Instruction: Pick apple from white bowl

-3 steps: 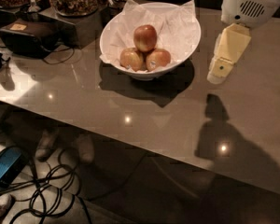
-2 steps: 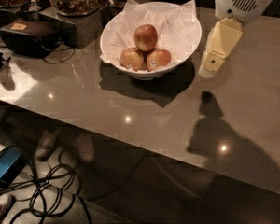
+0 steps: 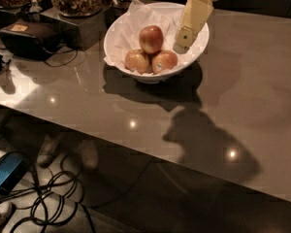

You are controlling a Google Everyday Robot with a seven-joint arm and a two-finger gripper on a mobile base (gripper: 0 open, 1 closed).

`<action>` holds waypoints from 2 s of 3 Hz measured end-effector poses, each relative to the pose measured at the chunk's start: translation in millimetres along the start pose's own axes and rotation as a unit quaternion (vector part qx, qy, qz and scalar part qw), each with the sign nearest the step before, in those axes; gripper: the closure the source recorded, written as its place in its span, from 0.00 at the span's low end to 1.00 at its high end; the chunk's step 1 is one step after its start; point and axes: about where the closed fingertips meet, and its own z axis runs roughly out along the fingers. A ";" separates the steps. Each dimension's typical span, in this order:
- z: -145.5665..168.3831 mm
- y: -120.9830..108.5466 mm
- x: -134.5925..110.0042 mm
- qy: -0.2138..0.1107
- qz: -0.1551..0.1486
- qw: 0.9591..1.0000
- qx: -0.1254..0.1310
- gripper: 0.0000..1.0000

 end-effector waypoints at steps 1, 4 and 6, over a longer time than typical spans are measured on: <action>20.7 -12.3 -35.6 -0.019 0.008 1.000 -0.010 0.00; 43.3 -29.0 -48.8 -0.044 0.029 0.998 -0.024 0.00; 78.2 -55.2 -62.0 -0.043 0.051 0.996 -0.056 0.00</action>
Offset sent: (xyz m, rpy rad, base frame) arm 0.0391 0.0433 -0.0108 0.0346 0.0601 0.0001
